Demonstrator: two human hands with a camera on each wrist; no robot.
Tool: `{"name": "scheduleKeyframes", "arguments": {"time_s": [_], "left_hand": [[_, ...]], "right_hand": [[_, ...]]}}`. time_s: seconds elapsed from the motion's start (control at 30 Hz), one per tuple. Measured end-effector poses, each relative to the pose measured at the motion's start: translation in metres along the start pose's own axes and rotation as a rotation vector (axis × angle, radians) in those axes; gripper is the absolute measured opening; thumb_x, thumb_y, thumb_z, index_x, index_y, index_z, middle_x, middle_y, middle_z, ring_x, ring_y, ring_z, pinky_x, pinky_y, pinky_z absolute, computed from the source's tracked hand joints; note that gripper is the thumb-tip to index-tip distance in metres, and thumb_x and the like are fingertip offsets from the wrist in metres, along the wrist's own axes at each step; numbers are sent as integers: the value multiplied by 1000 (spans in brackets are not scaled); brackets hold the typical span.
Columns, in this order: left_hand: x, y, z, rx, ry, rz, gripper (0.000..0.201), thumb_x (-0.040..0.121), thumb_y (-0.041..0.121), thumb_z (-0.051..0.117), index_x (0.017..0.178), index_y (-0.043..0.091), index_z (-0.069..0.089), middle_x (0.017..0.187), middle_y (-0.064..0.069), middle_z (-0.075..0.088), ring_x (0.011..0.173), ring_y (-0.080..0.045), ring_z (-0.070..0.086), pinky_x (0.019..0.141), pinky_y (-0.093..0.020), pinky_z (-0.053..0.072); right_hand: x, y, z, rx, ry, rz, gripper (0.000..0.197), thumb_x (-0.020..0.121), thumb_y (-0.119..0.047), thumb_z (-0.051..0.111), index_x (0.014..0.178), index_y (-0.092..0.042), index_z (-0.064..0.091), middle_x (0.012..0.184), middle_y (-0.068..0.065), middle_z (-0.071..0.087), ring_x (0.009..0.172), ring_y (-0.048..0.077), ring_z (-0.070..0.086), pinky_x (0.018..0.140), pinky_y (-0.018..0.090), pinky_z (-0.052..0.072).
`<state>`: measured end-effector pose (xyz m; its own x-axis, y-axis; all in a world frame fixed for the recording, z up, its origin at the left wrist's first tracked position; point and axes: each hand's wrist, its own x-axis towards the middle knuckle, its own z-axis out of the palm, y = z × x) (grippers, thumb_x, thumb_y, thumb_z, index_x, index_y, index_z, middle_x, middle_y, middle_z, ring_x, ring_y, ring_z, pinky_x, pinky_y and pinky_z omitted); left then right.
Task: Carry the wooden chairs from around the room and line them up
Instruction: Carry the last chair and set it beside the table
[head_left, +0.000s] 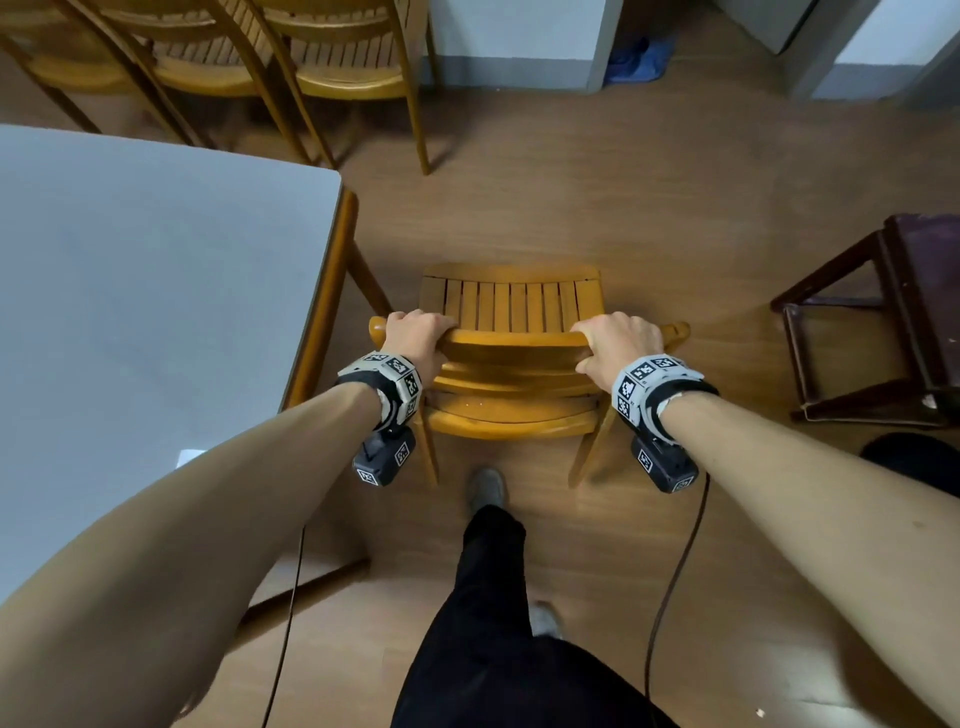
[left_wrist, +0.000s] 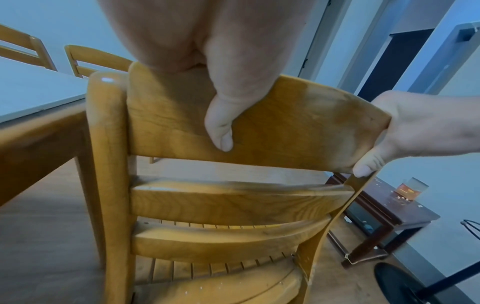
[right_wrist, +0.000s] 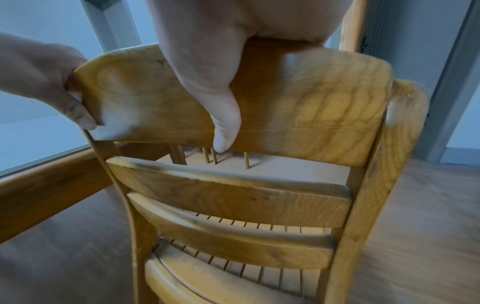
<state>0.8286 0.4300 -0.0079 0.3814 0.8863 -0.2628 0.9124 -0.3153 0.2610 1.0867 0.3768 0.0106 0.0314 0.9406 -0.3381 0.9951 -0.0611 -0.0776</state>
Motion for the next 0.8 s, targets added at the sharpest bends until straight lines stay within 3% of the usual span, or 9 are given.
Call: {"name": "scheduleKeyframes", "arguments": {"time_s": [0.2,0.33,0.53,0.63,0.8], "left_hand": [[61,-30,-6,5,-52,1,24,86,9,63,103,26,66,101,2,67,107,-26,56,101,-44,34],[123,-47,-24,29,-23,17,28,84,10,66,109,23,67,107,0,68,109,-28,57,99,-42,34],[197,-62,-49,15,-68,47,28,86,11,65,112,23,67,111,-2,68,113,-29,56,98,-40,33],[234,-69,-60,5,-95,49,27,87,11,64,110,23,67,111,-2,67,112,-29,56,97,-40,33],[307,-82,-83,9,-123,14,35,89,9,61,120,25,66,115,-2,67,115,-28,56,100,-39,34]], "right_hand": [[58,-6,-2,6,-34,-24,9,89,-34,72,98,-32,68,79,-5,64,77,21,57,70,31,41],[115,-5,-24,17,3,-12,7,90,-30,72,95,-30,68,77,-4,60,76,23,53,71,31,38],[190,3,-52,-13,-30,-1,19,89,-39,72,108,-34,69,85,-3,64,81,23,56,72,32,41],[224,7,-62,4,-35,13,17,89,-38,71,105,-35,69,82,-5,62,78,21,53,71,31,39],[297,14,-82,25,-55,15,9,90,-37,71,98,-34,68,82,-5,64,78,22,54,71,31,39]]}}
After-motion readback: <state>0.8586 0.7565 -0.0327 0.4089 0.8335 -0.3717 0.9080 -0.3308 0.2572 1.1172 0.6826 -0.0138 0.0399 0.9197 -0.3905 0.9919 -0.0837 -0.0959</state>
